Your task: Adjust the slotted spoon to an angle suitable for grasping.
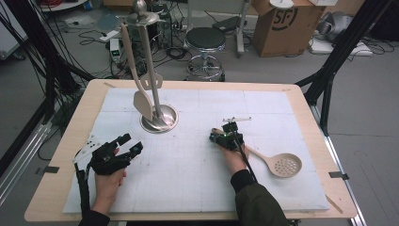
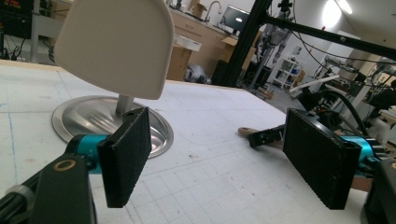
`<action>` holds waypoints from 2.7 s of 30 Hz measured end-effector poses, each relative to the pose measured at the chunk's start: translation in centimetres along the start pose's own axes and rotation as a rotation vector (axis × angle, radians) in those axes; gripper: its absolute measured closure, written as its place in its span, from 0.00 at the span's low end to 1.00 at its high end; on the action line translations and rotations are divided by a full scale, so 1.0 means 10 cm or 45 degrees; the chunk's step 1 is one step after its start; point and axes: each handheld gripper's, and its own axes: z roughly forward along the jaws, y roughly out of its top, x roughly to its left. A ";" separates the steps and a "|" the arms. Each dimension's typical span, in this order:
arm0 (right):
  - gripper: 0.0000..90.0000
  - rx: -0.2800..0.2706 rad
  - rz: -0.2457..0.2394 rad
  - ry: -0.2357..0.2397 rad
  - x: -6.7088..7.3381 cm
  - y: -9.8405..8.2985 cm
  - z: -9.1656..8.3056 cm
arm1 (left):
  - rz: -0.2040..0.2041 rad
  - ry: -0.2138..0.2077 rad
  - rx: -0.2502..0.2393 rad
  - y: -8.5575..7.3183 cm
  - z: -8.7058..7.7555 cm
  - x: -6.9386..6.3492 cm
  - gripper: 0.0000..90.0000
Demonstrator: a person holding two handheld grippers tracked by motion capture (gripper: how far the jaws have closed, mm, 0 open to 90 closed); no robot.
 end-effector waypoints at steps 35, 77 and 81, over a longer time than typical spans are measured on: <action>0.58 -0.090 0.099 0.134 -0.23 0.09 -0.23 | 0.007 0.006 -0.015 0.01 -0.03 0.01 0.28; 0.46 0.003 0.065 0.031 -0.84 -0.13 -1.37 | 0.014 0.008 -0.004 0.00 -0.01 0.00 0.28; 0.46 0.028 0.053 0.032 -0.85 -0.14 -1.36 | 0.012 0.009 -0.003 0.00 -0.01 0.00 0.28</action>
